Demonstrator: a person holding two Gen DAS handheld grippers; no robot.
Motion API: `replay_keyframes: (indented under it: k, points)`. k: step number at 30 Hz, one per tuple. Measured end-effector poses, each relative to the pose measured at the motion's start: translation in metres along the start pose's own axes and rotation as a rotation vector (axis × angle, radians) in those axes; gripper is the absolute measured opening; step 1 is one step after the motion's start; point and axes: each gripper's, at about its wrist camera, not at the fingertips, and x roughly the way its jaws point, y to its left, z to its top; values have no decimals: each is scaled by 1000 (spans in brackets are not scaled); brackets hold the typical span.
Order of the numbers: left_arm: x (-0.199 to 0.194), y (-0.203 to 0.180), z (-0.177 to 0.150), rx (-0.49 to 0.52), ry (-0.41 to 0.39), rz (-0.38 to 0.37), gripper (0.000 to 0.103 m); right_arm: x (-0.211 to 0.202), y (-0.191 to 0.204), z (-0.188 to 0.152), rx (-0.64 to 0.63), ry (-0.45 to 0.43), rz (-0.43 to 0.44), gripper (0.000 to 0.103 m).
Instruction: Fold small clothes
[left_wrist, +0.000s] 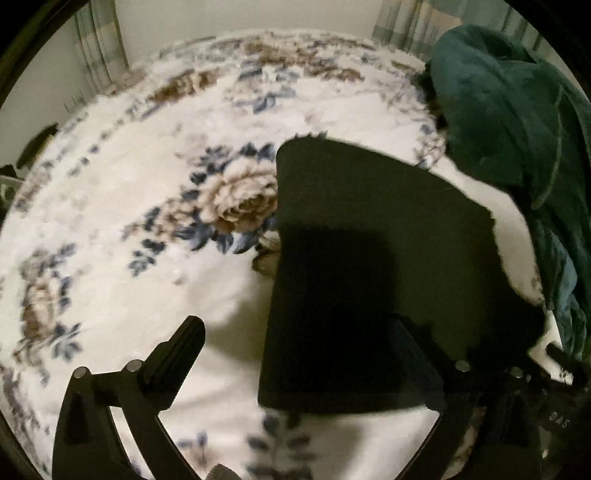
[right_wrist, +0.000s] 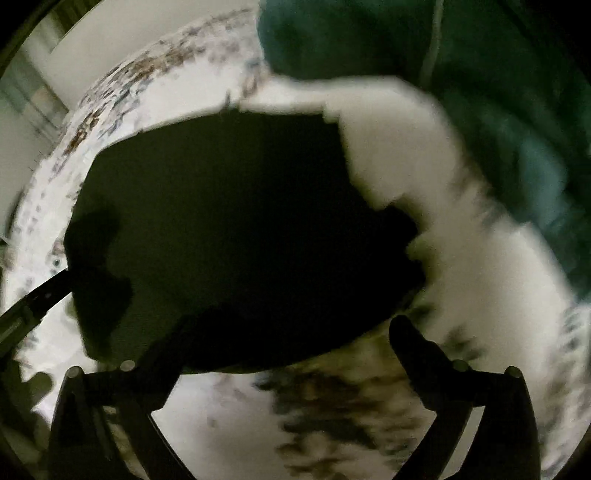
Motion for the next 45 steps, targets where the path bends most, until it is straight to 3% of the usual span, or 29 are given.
replay_keyframes:
  k: [5,8,18,23,27,35,45]
  points:
    - [-73,-21,-5,26,-29,10,103,-97,-16,-24,-36,-42,-49,103]
    - [-122,-28,-12,15,-48,23,103,-181,-36,-35,-55,-90,-73,103]
    - [-323,-57,-54,28,-162,52,103,-399,-65,-80,-73,-242,-90,103]
    - [-404,-68,-75,27,-226,52,103,-522,-91,-113,-75,-336,-81,103]
    - [-466,-73,-94,15,-274,50,103,-598,-104,-136,-104,-410,-63,103]
    - [-540,-81,-129,13,-337,62,103,-701,-121,-181,-117,-507,-18,103]
    - [-583,-82,-153,7,-398,59,103,-758,-137,-213,-133,-571,-5,103]
